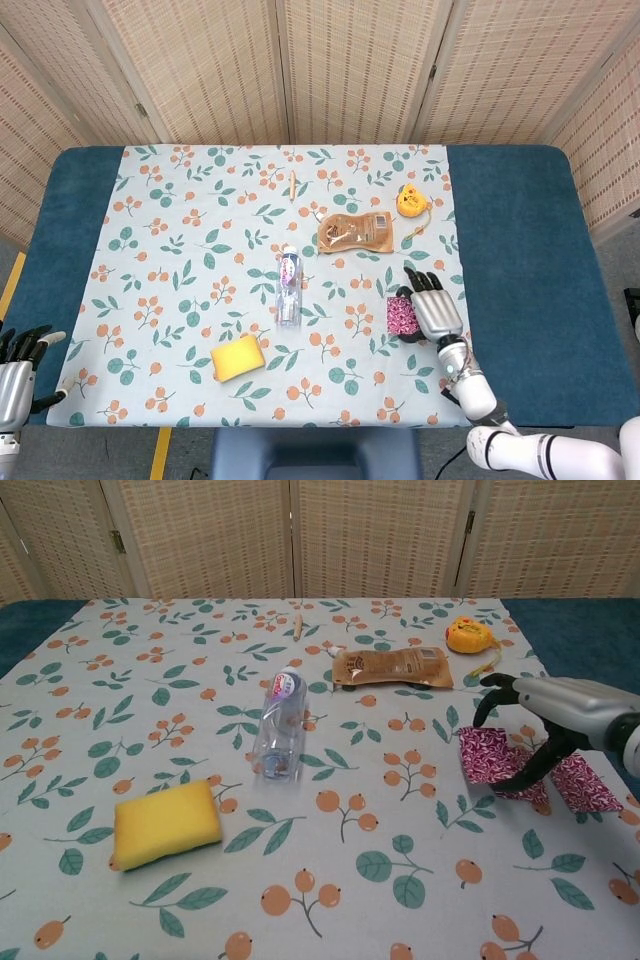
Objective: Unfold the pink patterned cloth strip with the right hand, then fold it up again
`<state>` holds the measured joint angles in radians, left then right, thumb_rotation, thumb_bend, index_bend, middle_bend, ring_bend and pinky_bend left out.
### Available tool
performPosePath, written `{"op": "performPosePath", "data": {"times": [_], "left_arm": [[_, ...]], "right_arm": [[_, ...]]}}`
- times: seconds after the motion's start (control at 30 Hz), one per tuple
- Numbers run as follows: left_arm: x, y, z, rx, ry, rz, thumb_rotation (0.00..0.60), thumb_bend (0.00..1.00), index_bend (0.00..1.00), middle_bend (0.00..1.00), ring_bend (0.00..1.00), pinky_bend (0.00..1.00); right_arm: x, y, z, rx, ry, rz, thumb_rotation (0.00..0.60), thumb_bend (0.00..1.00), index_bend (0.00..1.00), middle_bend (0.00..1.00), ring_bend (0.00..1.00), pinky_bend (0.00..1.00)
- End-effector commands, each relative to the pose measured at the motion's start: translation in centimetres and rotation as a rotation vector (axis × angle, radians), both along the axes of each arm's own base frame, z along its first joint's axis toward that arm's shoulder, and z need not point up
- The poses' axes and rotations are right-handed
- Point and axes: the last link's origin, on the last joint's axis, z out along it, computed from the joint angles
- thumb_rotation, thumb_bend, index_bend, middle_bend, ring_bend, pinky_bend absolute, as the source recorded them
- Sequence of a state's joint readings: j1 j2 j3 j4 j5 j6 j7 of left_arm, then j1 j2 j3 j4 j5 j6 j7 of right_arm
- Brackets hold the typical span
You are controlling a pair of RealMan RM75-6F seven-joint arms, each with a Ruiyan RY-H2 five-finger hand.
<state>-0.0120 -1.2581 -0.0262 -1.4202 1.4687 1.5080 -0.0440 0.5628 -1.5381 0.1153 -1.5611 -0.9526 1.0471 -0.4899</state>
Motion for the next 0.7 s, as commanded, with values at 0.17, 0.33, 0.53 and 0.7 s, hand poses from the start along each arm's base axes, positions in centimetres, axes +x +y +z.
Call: {"op": "performPosePath", "data": {"times": [0.17, 0.33, 0.53, 0.7], "left_arm": [[0.7, 0.1, -0.1, -0.003, 0.005, -0.012, 0.6, 0.33, 0.28, 0.19, 0.15, 0.0], [1.0, 0.0, -0.2, -0.002, 0.006, -0.013, 0.6, 0.33, 0.28, 0.19, 0.15, 0.0], [1.2, -0.1, -0.2, -0.001, 0.007, -0.014, 0.6, 0.33, 0.28, 0.19, 0.15, 0.0], [1.4, -0.2, -0.1, 0.002, 0.009, -0.014, 0.6, 0.33, 0.28, 0.19, 0.15, 0.0]], "right_arm": [[-3.5, 1.2, 2.8, 0.02, 0.014, -0.023, 0.54, 0.17, 0.29, 0.04, 0.0, 0.0], [-5.2, 1.7, 3.2, 0.046, 0.014, -0.028, 0.54, 0.17, 0.29, 0.04, 0.0, 0.0], [-6.7, 1.7, 3.6, 0.068, 0.036, -0.017, 0.536, 0.17, 0.29, 0.04, 0.0, 0.0], [-7.3, 1.5, 4.0, 0.077, 0.053, 0.016, 0.536, 0.17, 0.29, 0.04, 0.0, 0.0]]}}
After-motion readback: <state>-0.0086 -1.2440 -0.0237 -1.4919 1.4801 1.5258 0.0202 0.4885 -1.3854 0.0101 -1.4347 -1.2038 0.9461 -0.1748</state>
